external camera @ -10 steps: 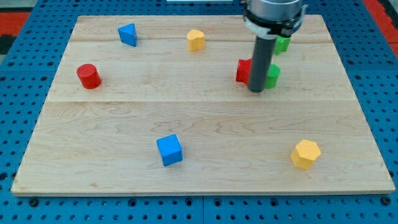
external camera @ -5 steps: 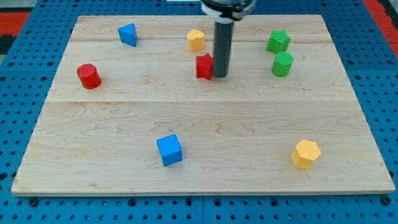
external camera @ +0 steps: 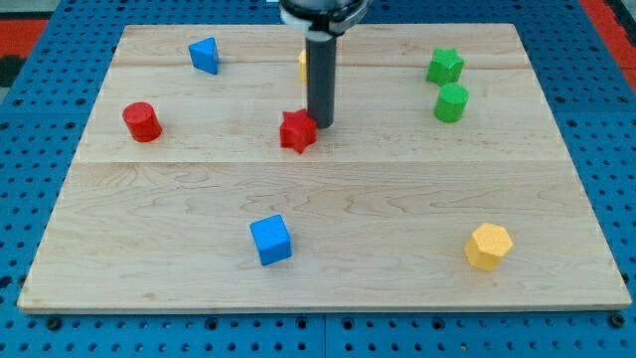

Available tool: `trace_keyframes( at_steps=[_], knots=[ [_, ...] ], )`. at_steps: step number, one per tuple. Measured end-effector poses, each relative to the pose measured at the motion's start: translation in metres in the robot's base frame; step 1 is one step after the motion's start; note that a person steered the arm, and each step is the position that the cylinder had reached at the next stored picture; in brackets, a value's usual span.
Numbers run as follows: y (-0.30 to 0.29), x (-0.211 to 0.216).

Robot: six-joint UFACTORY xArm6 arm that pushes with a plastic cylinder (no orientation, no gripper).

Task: Place the red star parallel to the bottom of the red circle

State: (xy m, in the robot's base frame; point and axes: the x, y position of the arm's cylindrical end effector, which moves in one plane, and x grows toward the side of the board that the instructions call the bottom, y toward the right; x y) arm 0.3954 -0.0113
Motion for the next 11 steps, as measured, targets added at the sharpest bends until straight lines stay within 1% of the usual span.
trace_keyframes(
  at_steps=[1, 2, 3, 5, 6, 7, 8, 9, 10, 11],
  knots=[
    [-0.033, 0.029],
    [-0.077, 0.029],
    [-0.078, 0.011],
    [-0.16, 0.077],
    [-0.166, 0.085],
    [-0.126, 0.085],
    [-0.117, 0.104],
    [-0.14, 0.128],
    [-0.16, 0.13],
    [-0.134, 0.102]
  ],
)
